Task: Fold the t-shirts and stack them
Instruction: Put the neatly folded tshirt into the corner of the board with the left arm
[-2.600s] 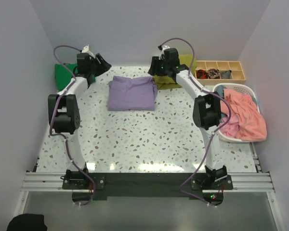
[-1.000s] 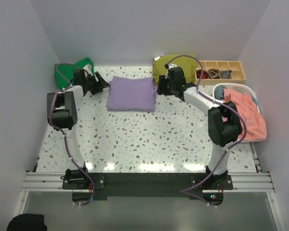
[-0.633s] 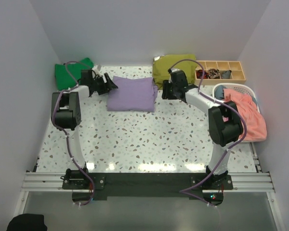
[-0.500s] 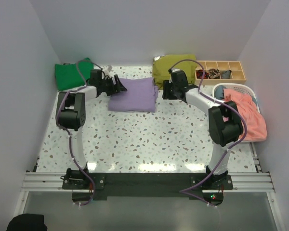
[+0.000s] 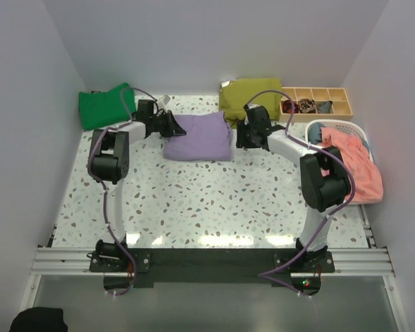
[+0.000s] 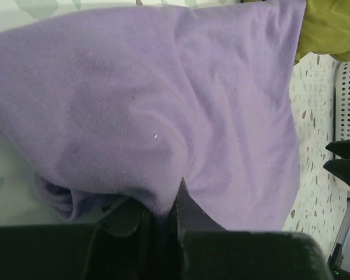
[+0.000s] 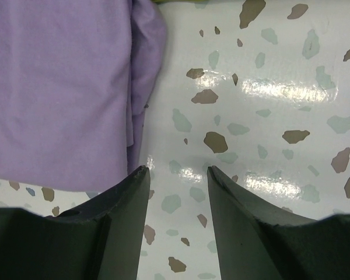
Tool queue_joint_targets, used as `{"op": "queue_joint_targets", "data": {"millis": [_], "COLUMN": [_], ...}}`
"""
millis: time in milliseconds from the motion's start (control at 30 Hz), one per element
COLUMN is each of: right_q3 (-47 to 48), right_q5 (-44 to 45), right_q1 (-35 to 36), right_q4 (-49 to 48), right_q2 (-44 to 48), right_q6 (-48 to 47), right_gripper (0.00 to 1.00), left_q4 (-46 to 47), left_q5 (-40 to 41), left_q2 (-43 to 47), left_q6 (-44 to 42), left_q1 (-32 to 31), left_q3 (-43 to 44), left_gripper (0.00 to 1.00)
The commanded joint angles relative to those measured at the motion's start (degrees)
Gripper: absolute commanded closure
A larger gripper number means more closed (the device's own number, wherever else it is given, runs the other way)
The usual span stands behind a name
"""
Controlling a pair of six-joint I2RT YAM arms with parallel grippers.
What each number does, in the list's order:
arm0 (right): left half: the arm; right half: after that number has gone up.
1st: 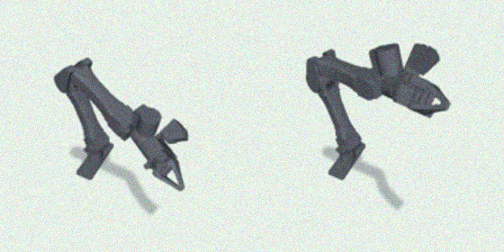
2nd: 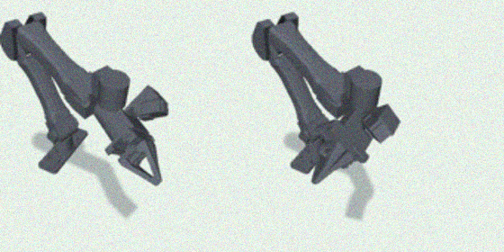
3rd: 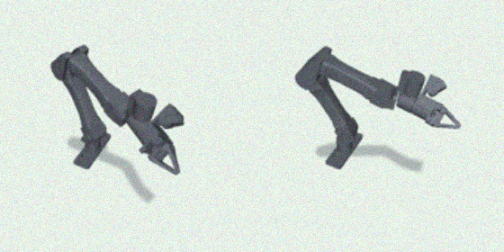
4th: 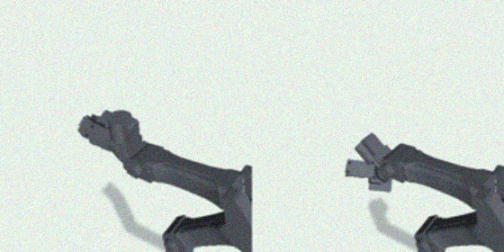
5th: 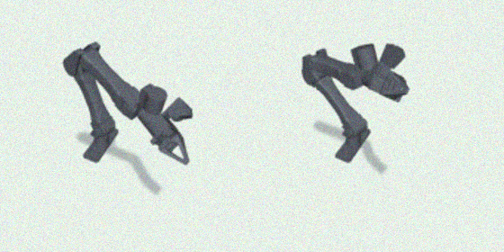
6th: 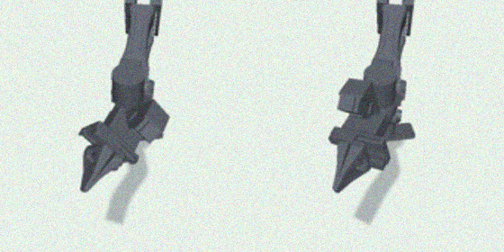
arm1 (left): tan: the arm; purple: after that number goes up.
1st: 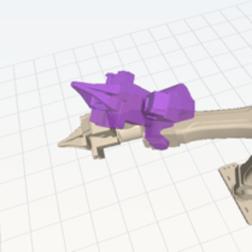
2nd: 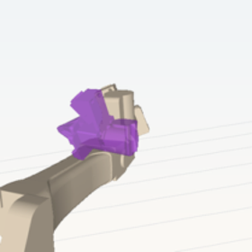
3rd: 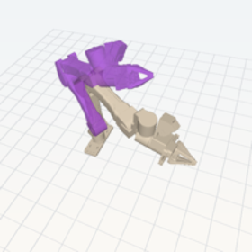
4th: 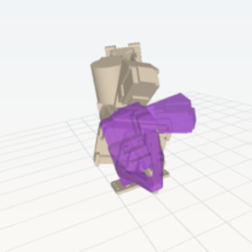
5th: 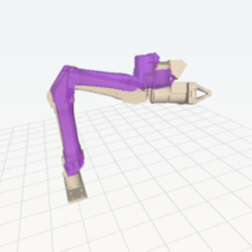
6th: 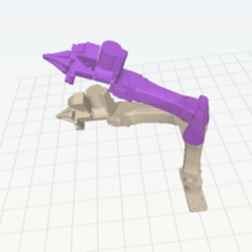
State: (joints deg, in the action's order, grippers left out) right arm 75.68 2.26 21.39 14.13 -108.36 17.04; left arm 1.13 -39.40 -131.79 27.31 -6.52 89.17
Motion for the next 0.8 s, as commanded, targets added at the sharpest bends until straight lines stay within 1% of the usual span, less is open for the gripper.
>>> {"op": "queue_joint_targets", "data": {"millis": [0,33,67,100,133,167,200,267,300,333,367,400,433,467,500,533,567,633,667,767], "right_q3": [-0.3,-0.3,-0.3,-0.2,-0.2,-0.1,0.2,0.6,1.1,1.5,1.7,1.8,1.9,2.0,2.0,2.1,2.2,2.3,2.5,2.2], "right_q5": [1.2,1.0,0.7,0.3,0.1,-0.2,-0.7,-1.1,-1.3,-1.7,-2.0,-2.0,-2.1,-2.1,-2.2,-2.2,-2.2,-2.2,-2.1,-2.2], "right_q1": [-0.4,-0.3,-0.3,-0.3,-0.4,-0.3,-0.4,-0.4,-0.4,-0.3,-0.3,-0.3,-0.4,-0.4,-0.4,-0.4,-0.4,-0.3,-0.3,-0.4], "right_q4": [-0.6,-0.6,-0.7,-0.9,-0.9,-0.9,-1.0,-1.2,-0.9,-0.9,-0.6,-0.6,-0.5,-0.4,-0.4,-0.5,-0.4,-0.2,-0.2,-0.2], "right_q2": [2.7,2.5,2.4,2.3,2.2,1.9,1.7,1.2,0.7,0.3,0.1,-0.2,-0.4,-0.5,-0.5,-0.9,-1.2,-1.9,-2.0,-2.6], "right_q6": [-0.3,-0.3,-0.2,-0.1,0.1,0.2,0.3,0.4,0.4,0.2,0.1,0.1,0.1,-0.1,-0.2,-0.2,-0.2,-0.1,0.0,0.1], "right_gripper": [0.52,0.52,0.52,0.52,0.52,0.52,0.52,0.52,0.52,0.52,0.52,0.52,0.52,0.52,0.52,0.52,0.52,0.52,0.52,0.52], "left_q4": [-8.0,-12.6,-15.0,-17.8,-22.8,-24.4,-25.8,-30.7,-32.7,-34.8,-34.5,-33.7,-30.9,-29.0,-27.2,-24.6,-23.5,-23.2,-22.2,-16.6], "left_q5": [2.0,2.1,3.3,4.4,5.3,6.4,6.7,5.8,5.7,5.4,5.1,4.8,4.9,4.6,4.1,3.3,2.6,0.8,-0.6,-0.6], "left_q2": [7.6,7.9,7.9,7.3,6.9,6.4,4.5,1.5,-1.9,-3.3,-4.1,-4.3,-4.0,-3.7,-4.3,-5.1,-6.3,-11.3,-12.7,-17.7], "left_q6": [-5.7,-6.7,-7.8,-10.6,-11.7,-12.5,-13.4,-15.1,-17.0,-17.5,-17.6,-17.6,-17.3,-16.8,-15.1,-14.4,-13.6,-12.5,-12.0,-9.6], "left_q1": [2.2,3.8,4.7,5.5,6.5,8.6,9.9,13.5,14.8,17.4,18.8,20.3,23.4,25.0,26.5,29.0,30.1,32.0,32.5,33.7], "left_q3": [10.9,13.6,16.4,22.9,26.1,29.0,34.9,41.8,48.9,51.6,52.6,51.4,49.8,47.9,45.2,44.6,44.3,46.4,46.2,43.5], "left_gripper": [1.0,1.0,1.0,1.0,1.0,1.0,1.0,1.0,1.0,1.0,1.0,1.0,1.0,1.0,1.0,1.0,1.0,1.0,1.0,1.0]}}
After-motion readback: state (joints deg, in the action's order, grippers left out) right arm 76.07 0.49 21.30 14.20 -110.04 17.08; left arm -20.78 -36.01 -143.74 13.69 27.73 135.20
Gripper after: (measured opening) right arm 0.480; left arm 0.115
